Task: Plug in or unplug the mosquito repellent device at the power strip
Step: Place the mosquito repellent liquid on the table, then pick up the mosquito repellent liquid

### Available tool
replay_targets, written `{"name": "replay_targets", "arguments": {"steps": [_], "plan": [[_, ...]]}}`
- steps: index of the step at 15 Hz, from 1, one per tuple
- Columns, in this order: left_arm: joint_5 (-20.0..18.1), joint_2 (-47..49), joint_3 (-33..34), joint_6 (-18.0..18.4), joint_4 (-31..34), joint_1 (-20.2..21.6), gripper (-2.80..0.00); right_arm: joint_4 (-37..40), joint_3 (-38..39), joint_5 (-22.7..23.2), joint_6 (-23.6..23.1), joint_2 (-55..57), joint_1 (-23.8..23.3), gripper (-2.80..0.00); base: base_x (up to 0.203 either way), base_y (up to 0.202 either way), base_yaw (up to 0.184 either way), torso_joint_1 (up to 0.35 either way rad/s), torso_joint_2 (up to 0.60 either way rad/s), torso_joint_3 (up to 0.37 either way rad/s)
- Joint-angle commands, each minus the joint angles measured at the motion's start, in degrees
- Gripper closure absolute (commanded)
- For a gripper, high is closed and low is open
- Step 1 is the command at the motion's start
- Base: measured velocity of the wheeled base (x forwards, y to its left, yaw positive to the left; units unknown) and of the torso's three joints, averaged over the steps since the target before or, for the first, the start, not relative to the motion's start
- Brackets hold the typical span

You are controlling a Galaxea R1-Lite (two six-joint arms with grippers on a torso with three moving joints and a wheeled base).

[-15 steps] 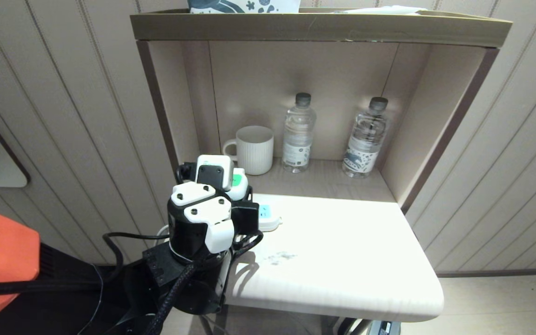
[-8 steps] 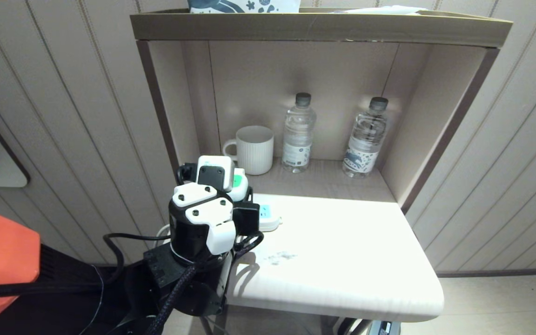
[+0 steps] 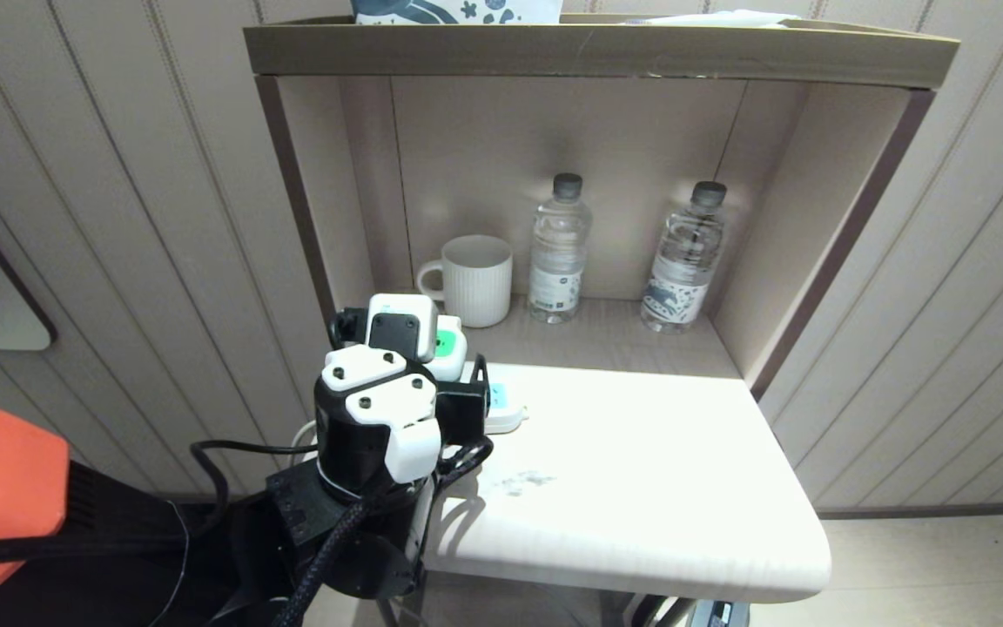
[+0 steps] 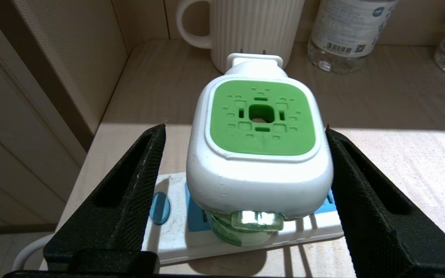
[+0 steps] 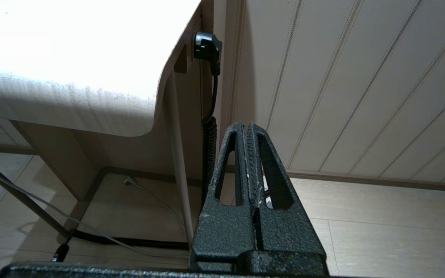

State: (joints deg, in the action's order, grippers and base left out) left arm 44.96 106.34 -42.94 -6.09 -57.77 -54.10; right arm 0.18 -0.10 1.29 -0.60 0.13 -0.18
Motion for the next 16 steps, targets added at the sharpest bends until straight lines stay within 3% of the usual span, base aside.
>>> {"name": "replay_targets", "arguments": {"steps": [1,8,12,13,15,16], "plan": [[0.39,-0.53,0.32,-0.06,-0.41,-0.31,-2.8,-0.01,0.01,0.03,-0.02,0.04,0.01,0.0,0.0,0.0,0.0,0.0,0.0,0.0],[-0.25,-16.07,3.16,2.63,1.5,-5.72,-2.8,-0.01,0.01,0.03,-0.02,0.04,0.01,0.0,0.0,0.0,0.0,0.0,0.0,0.0],[-1.94,-28.63,3.62,9.17,3.6,-6.33,-2.8,-0.01,0.01,0.03,-0.02,0.04,0.01,0.0,0.0,0.0,0.0,0.0,0.0,0.0],[-2.75,-32.61,4.32,11.1,4.54,-6.26,0.0,-0.01,0.01,0.03,-0.02,0.04,0.01,0.0,0.0,0.0,0.0,0.0,0.0,0.0],[-4.3,-41.66,5.84,12.98,10.55,-5.15,0.0,-0.01,0.01,0.03,-0.02,0.04,0.01,0.0,0.0,0.0,0.0,0.0,0.0,0.0],[-5.69,-46.67,6.57,13.37,15.24,-2.45,0.0,-0.01,0.01,0.03,-0.02,0.04,0.01,0.0,0.0,0.0,0.0,0.0,0.0,0.0]]}}
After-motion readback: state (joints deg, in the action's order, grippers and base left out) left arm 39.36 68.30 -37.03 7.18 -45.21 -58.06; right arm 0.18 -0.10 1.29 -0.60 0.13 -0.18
